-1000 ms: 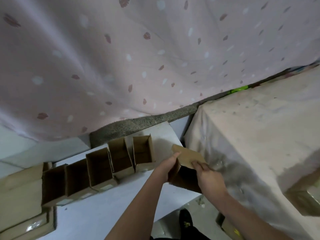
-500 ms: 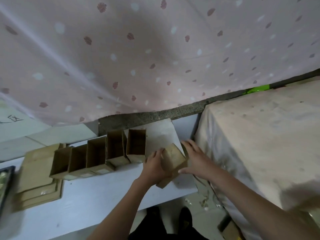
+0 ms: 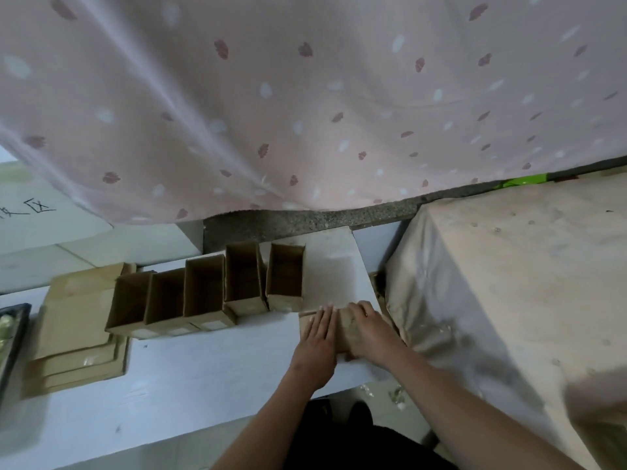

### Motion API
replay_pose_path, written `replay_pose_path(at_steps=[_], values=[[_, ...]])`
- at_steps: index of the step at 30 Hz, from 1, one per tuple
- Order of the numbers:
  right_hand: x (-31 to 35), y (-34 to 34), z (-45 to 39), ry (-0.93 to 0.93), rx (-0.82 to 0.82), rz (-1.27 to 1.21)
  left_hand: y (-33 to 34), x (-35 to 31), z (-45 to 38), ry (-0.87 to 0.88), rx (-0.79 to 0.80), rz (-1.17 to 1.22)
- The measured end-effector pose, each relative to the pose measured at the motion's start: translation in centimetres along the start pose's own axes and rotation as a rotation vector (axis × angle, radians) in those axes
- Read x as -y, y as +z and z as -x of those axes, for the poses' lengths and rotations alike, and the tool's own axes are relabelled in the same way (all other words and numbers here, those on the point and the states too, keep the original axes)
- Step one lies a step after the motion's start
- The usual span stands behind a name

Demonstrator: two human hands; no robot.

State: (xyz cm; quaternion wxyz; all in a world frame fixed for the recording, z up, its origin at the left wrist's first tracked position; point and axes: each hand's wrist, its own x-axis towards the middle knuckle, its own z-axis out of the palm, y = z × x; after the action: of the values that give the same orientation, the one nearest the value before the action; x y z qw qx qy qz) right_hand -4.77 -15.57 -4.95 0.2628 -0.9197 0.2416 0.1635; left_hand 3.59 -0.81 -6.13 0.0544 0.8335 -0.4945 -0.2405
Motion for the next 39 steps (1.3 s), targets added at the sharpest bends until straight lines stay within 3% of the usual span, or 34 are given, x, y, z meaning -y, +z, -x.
replay_pose_path(at_steps=[7, 17, 39], values=[[0.3, -0.8, -0.3, -0.019, -0.189, -0.066, 0.5, 2.1, -0.7, 0.096, -0.001, -0.042], [1.8, -0.4, -1.5, -0.003, -0.144, -0.042, 0.9, 2.2, -0.1, 0.071, -0.011, -0.103], [1.9, 0.6, -1.1, 0.073, -0.22, -0.173, 1.9, 3.2, 0.1, 0.059, -0.072, -0.087]])
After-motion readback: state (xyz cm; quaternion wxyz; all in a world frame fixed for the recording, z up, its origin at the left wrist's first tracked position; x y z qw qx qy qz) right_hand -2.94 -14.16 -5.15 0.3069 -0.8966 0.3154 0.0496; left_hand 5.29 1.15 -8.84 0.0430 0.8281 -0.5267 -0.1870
